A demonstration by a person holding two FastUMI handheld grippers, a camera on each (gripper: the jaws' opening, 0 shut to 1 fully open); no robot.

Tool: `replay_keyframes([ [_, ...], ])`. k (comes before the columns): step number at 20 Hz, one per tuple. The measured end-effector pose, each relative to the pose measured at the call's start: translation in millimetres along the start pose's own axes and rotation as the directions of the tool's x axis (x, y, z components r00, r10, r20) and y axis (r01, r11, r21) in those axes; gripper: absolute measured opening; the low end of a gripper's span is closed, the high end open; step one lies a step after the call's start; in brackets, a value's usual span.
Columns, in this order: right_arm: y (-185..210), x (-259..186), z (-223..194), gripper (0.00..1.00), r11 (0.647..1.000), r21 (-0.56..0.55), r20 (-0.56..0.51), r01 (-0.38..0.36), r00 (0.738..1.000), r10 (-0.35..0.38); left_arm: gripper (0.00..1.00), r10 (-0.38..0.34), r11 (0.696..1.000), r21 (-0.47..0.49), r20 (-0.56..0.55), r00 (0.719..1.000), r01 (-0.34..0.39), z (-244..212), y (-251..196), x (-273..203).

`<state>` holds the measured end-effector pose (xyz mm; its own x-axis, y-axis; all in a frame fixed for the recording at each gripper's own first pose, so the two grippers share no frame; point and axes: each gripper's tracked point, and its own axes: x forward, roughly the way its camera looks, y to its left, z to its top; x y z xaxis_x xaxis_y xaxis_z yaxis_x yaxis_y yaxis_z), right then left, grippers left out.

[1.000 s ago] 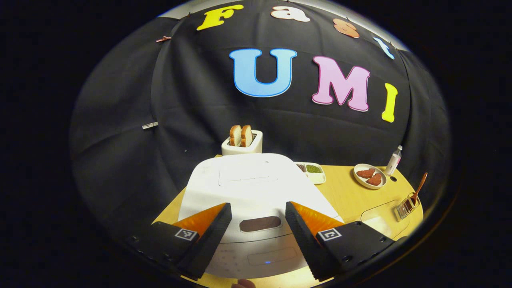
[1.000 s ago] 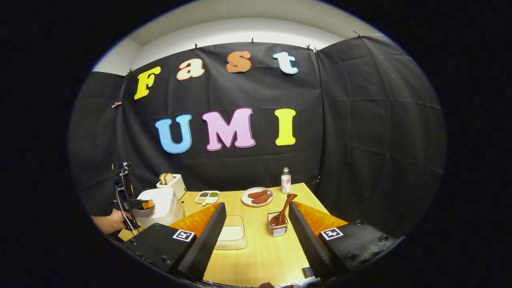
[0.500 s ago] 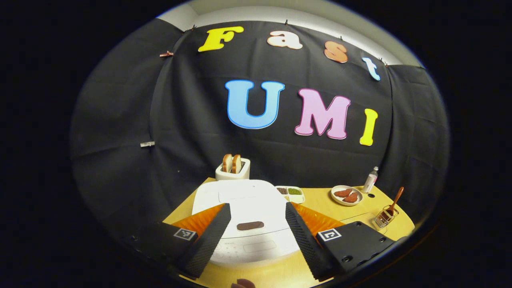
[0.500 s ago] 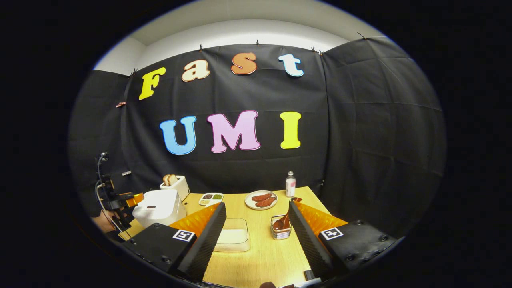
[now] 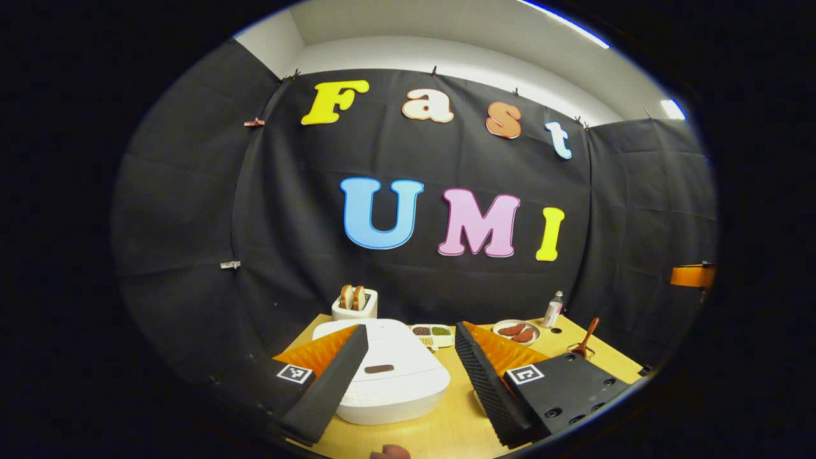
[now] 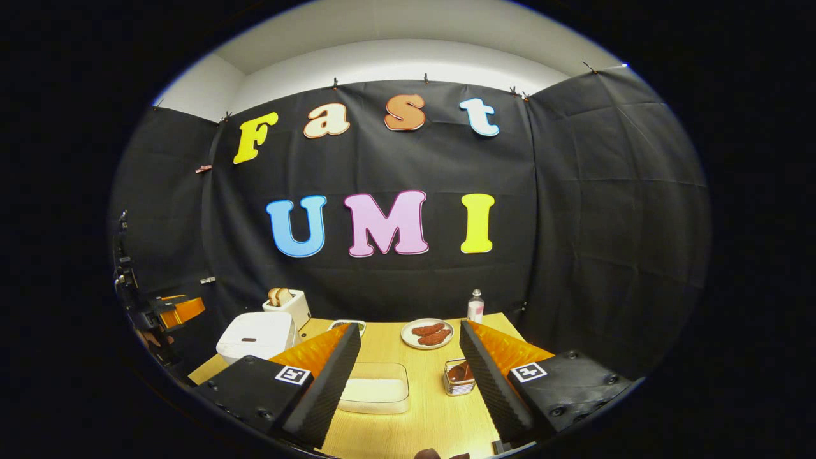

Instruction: Close the left gripper, press the button to open the rice cooker; take a wooden spoon from the chopstick holder with the right hand, scoop a spoonful of rice and pour it into the rice cooker, then put the wooden spoon back into the chopstick holder.

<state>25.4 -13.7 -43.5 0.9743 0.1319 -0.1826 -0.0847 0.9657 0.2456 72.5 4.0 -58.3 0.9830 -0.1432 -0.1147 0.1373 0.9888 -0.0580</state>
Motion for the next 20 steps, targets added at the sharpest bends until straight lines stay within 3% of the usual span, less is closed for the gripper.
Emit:
replay_keyframes([
  [9, 12.2, -10.1, 25.2, 0.98, 0.999, -0.032, 0.067, 0.004, 0.998, -0.001, 0.95, -0.079, 0.997, -0.018, 0.057, 0.995, 0.080, 40.7, -19.3, -65.2],
  [20, 5.8, -12.3, 34.5, 0.98, 0.999, -0.043, 0.093, 0.023, 0.995, -0.018, 0.95, -0.058, 0.998, -0.003, 0.051, 0.997, 0.058, 46.3, -9.5, -87.4],
])
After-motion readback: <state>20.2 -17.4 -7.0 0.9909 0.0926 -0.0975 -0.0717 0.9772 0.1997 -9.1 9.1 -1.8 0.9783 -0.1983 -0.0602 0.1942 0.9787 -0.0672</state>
